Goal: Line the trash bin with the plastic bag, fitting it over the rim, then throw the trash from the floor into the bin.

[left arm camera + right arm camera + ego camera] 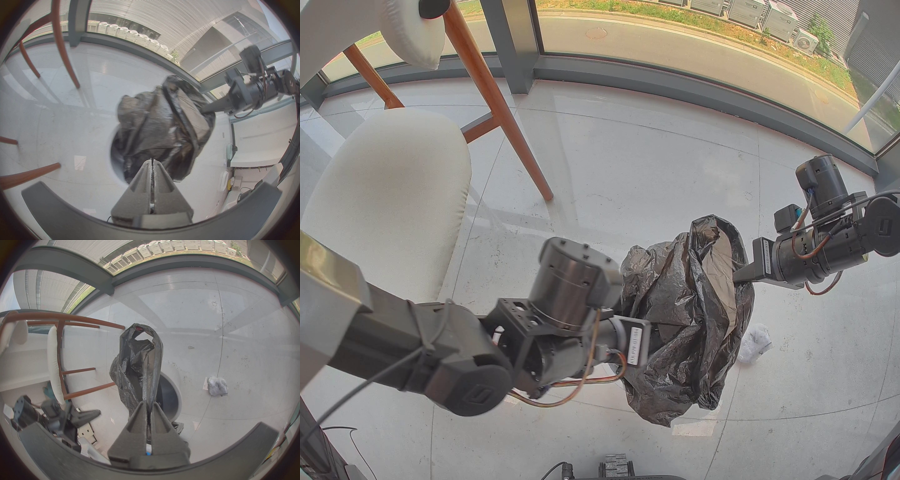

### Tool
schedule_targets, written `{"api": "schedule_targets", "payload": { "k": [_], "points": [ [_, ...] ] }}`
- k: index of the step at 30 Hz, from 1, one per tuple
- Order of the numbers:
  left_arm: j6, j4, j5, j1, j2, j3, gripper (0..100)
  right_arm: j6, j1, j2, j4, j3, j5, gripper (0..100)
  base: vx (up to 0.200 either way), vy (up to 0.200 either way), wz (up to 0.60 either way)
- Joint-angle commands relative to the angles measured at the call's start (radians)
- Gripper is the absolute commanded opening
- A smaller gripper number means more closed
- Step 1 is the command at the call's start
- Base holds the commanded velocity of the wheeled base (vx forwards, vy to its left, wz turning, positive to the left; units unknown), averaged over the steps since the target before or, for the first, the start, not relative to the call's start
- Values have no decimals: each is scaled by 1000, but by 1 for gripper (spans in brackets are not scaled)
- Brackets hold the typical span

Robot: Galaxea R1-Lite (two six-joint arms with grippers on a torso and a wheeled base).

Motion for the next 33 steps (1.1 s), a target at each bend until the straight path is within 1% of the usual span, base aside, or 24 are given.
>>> {"api": "schedule_targets", "payload": {
  "k": [1, 3, 5, 6, 9, 11, 13, 14, 20, 33],
  "points": [
    [4, 0, -7, 32, -70, 30, 0, -3, -3, 8, -2, -11, 5, 0, 0, 0, 0],
    [1, -2, -10, 21, -68, 20, 0, 0, 12, 6, -4, -15, 7, 0, 0, 0, 0],
    [-6, -4, -19, -33, -54, -15, 0, 12, 42, 3, -8, -13, 5, 0, 0, 0, 0],
    [-9, -4, -19, -39, -54, -21, 0, 15, 43, 4, -8, -13, 5, 0, 0, 0, 0],
    [-61, -4, -21, -99, 55, -102, 0, 21, 46, 6, -8, -16, 2, 0, 0, 0, 0],
    [-64, -4, -21, -105, 67, -110, 0, 21, 45, 6, -8, -16, 2, 0, 0, 0, 0],
    [-61, -7, -22, -111, 118, -145, 0, 20, 43, 4, -8, -18, 1, 0, 0, 0, 0],
    [-61, -8, -22, -116, 128, -159, 100, 20, 43, 4, -10, -16, 1, 0, 0, 0, 0],
    [-58, -40, -16, -149, 193, -217, 100, 20, 40, 1, -10, -16, 1, 0, 0, 0, 0],
    [-58, -47, -10, -165, 323, -363, 100, 21, 37, 0, -10, -16, -1, 0, 0, 0, 0]
  ]
}}
